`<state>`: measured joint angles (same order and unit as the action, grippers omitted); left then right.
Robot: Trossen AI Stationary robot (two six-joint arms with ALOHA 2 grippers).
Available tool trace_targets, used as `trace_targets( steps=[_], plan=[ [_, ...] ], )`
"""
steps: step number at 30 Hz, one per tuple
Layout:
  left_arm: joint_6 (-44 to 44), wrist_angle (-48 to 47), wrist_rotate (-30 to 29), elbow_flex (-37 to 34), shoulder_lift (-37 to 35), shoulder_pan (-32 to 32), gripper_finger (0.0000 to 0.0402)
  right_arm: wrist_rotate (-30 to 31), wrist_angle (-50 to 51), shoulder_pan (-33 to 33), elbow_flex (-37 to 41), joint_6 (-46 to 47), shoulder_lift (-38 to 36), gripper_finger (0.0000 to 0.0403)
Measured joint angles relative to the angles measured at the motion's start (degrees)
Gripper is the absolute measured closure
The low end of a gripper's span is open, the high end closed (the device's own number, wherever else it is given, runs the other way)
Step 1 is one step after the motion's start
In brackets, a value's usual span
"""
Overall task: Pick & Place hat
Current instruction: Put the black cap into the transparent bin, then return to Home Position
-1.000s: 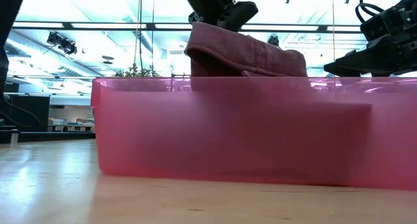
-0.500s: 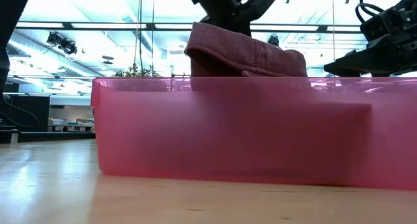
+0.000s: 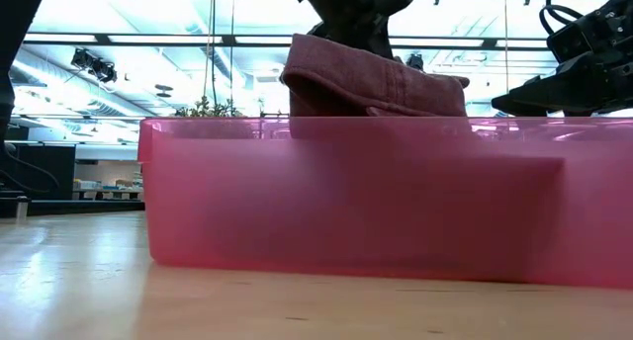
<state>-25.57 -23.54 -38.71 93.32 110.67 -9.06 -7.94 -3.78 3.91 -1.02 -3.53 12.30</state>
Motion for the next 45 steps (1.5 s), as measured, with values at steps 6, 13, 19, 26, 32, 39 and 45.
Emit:
trace_targets(
  steps=[6, 13, 19, 26, 32, 39, 45],
  plan=[
    [-1.46, 0.72, -0.08, 0.01, 2.17, -0.24, 0.0394, 0.02, 0.00, 0.01, 0.00, 0.00, 0.00, 0.0237],
    [-1.16, 5.23, 0.35, -0.02, 8.04, 0.01, 0.0396, 0.02, -0.07, 0.01, 0.00, 0.00, -0.01, 0.0237],
    [-0.80, 7.31, 1.61, 0.00, 10.10, 1.47, 0.0393, 0.01, -0.06, 0.00, 0.00, 0.00, -0.01, 0.0238],
    [2.66, 7.10, 5.60, -0.02, 10.10, 1.66, 0.0383, 0.02, -0.03, -0.01, 0.00, 0.00, -0.01, 0.0238],
    [4.25, 7.14, 5.70, -0.02, 10.08, 1.39, 0.0348, 0.02, -0.01, 0.01, 0.00, 0.00, -0.01, 0.0238],
    [6.68, 6.69, 5.78, 0.48, 9.69, 1.01, 0.0278, 0.02, -0.01, 0.01, 0.00, 0.00, -0.01, 0.0237],
    [12.74, 0.91, 5.55, 7.73, 9.66, -0.86, 0.0245, 0.02, -0.01, -0.01, 0.00, 0.00, -0.01, 0.0237]
  ],
)
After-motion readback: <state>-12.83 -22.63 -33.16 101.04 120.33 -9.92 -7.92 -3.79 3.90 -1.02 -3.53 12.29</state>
